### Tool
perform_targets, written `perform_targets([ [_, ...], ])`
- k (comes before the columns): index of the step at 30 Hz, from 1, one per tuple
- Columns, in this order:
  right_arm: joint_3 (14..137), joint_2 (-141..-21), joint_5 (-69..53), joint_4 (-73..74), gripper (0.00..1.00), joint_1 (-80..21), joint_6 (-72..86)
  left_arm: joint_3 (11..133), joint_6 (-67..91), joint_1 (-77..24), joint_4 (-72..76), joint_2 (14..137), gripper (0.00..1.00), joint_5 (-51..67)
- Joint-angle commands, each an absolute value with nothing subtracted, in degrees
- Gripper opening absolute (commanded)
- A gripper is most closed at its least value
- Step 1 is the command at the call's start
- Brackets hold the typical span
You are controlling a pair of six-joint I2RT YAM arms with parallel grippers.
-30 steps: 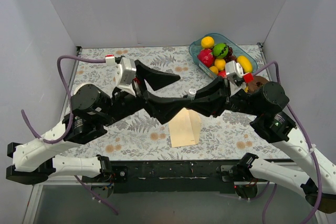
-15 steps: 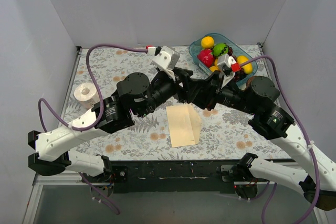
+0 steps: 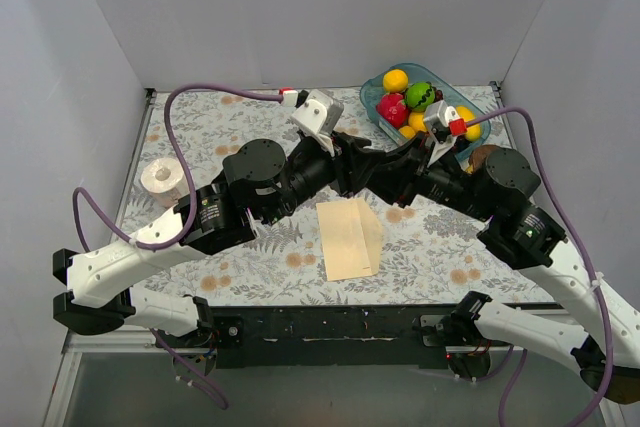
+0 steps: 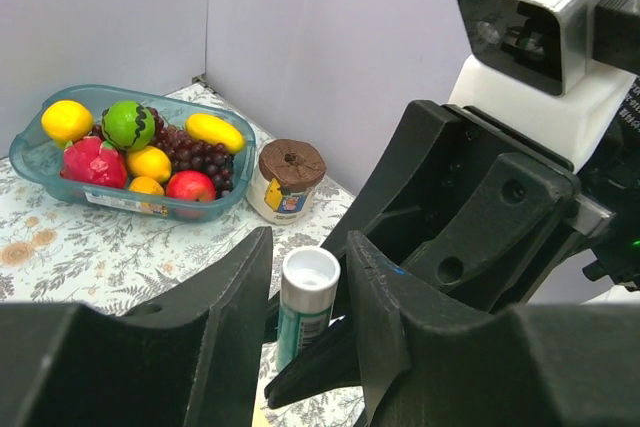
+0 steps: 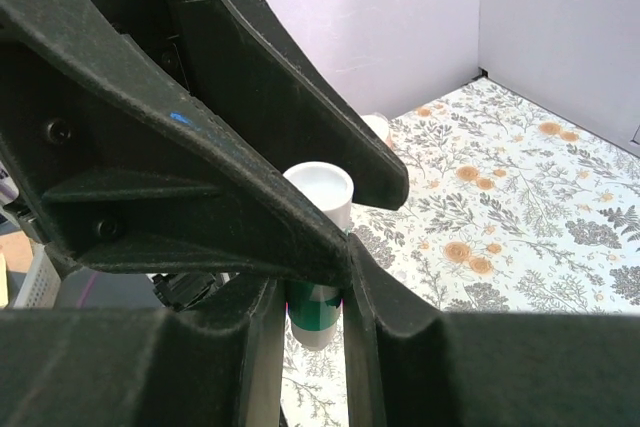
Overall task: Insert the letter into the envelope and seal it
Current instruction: Unscrew the solid glue.
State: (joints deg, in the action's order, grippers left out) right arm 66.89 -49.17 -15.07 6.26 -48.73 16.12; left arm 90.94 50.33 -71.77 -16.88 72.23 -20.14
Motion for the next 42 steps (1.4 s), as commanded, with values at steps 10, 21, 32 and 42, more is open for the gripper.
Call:
perform_targets([
  [10,67.6,-47.0,-14.0,3.1,0.01,-48.7,15.5,91.5,49.7,-72.0,-18.3,70.7,0.0,-17.8],
  [21,66.1,-44.9,-22.7,0.5,0.01,-48.7,14.4,86.6,48.3,-72.0,-12.7,65.8,0.0,-8.6],
  [32,65.1,-45.9,-42.4,-9.3,0.01,-48.7,17.1,89.6,46.5,-71.9,-13.9,68.6,0.0,16.8],
  [42,65.0,-46.9,-45.5,-13.4,0.01,-48.7,19.2,88.7,46.1,-71.9,-12.6,67.3,0.66,21.1],
])
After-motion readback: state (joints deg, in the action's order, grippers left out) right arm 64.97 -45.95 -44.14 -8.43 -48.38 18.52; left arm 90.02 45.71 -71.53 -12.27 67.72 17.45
